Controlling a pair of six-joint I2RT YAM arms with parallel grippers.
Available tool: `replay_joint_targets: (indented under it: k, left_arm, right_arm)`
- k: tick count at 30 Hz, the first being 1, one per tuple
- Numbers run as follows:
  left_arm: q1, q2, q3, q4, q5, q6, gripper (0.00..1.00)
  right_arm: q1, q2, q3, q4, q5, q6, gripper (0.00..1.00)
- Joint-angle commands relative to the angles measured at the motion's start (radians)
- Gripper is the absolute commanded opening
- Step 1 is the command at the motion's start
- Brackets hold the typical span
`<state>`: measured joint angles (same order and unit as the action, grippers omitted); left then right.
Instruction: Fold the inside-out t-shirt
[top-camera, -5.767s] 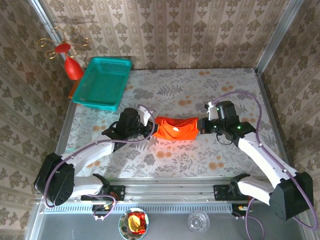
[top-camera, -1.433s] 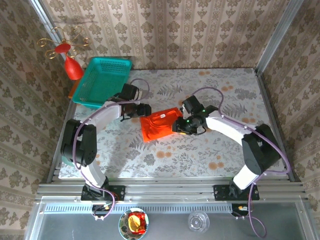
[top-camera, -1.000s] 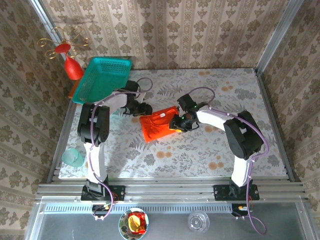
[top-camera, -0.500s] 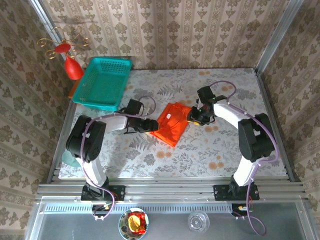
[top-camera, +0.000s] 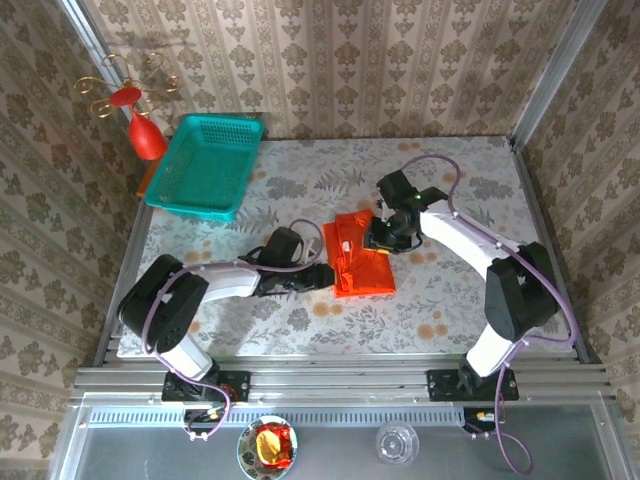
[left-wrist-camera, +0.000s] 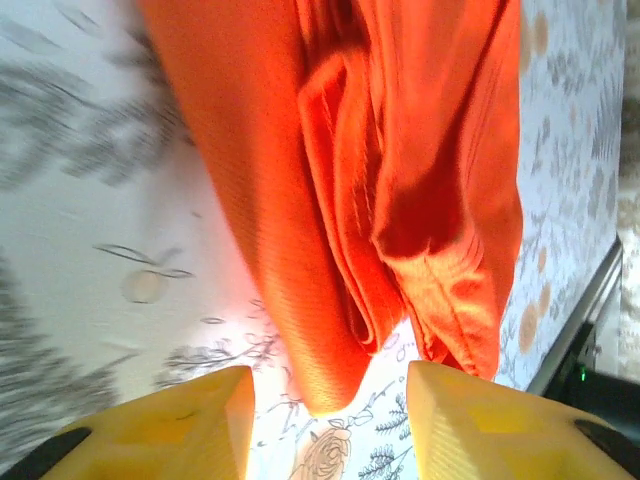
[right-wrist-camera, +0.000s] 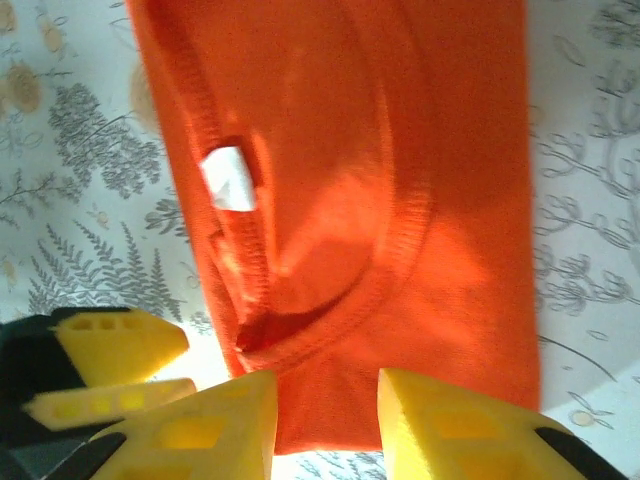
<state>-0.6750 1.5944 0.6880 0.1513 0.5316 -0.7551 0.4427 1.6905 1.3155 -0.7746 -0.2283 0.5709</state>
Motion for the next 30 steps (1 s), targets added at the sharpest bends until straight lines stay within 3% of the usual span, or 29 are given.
replay_joint_targets:
  k: [1, 9, 16, 30]
  left_arm:
    - [0.061, -0.047, 0.035, -0.119, -0.087, 0.041, 0.38]
    - [0.167, 0.036, 0.128, -0.123, -0.004, 0.102, 0.19]
    - [0.186, 0.127, 0.197, -0.068, 0.039, 0.085, 0.15]
    - [0.157, 0.244, 0.260, 0.019, 0.071, 0.018, 0.11]
  right_arm:
    - [0.049, 0.075, 0.092, -0.073, 0.067, -0.020, 0.33]
    - [0.144, 0.276, 0.326, -0.145, 0.216, -0.038, 0.36]
    - [0.170, 0.489, 0.533, -0.264, 0.359, -0.067, 0.39]
    - [0.175, 0.609, 0.599, -0.289, 0.323, -0.079, 0.45]
